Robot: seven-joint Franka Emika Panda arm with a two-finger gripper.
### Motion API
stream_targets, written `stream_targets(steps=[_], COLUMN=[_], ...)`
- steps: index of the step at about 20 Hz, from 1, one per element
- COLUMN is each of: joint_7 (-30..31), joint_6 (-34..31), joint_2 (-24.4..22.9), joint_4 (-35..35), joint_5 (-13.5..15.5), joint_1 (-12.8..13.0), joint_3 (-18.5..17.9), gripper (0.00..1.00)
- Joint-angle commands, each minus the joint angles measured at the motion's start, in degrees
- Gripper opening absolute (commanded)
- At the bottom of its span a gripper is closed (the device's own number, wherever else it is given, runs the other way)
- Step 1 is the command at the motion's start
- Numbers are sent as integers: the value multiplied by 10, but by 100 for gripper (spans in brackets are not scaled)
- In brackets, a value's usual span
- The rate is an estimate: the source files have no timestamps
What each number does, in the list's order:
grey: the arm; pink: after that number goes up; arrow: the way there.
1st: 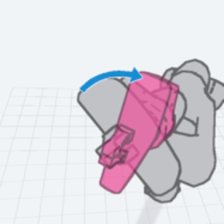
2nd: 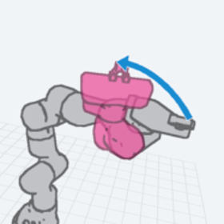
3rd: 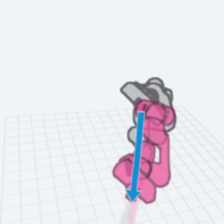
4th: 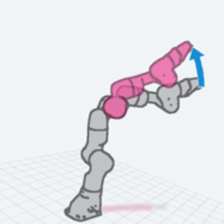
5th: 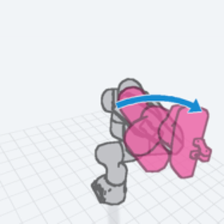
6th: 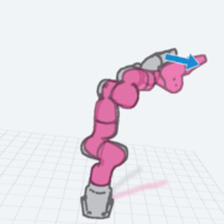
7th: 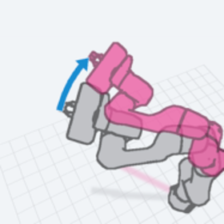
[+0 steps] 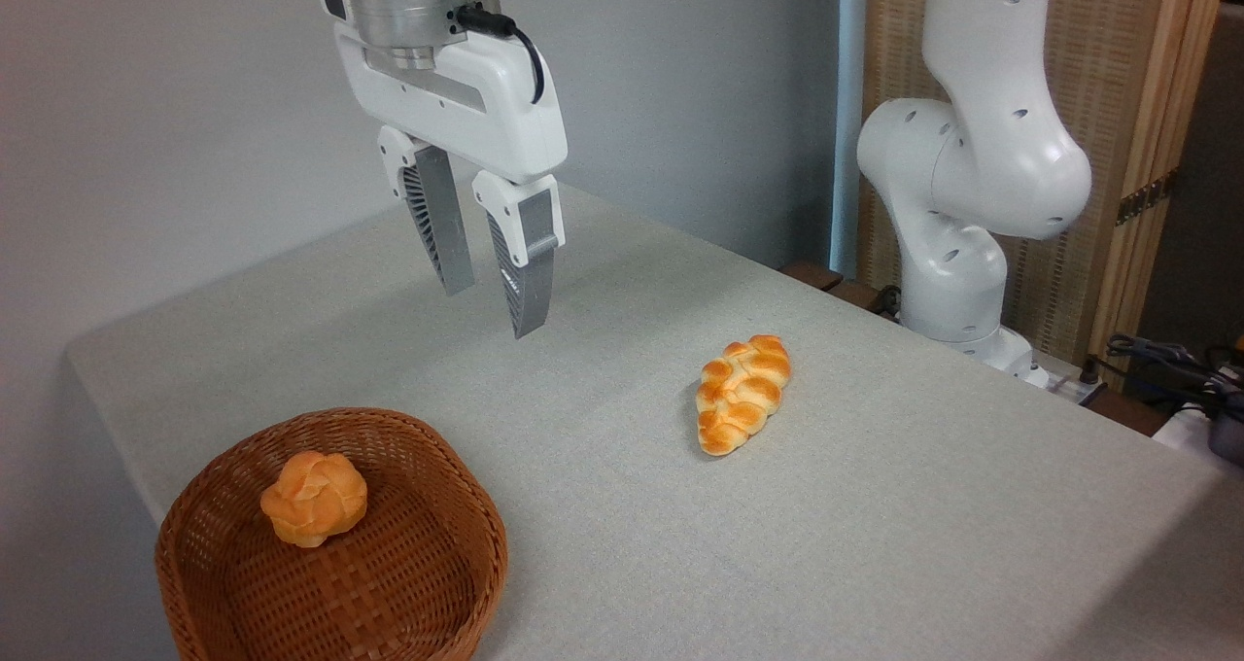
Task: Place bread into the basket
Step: 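Move the open gripper over the braided bread loaf and lower it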
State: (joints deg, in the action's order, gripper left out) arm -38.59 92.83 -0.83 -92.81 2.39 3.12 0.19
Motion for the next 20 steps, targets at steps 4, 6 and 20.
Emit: stream_targets(steps=[4,6,20], joint_7=[-12,-12,55], joint_6=[-7,-7,2], joint_2=[-8,-8,-222], joint_4=[-8,-8,-331], joint_5=[12,12,11], joint_1=[3,3,61], joint_3=[-7,-7,-78], gripper=[100,100,100])
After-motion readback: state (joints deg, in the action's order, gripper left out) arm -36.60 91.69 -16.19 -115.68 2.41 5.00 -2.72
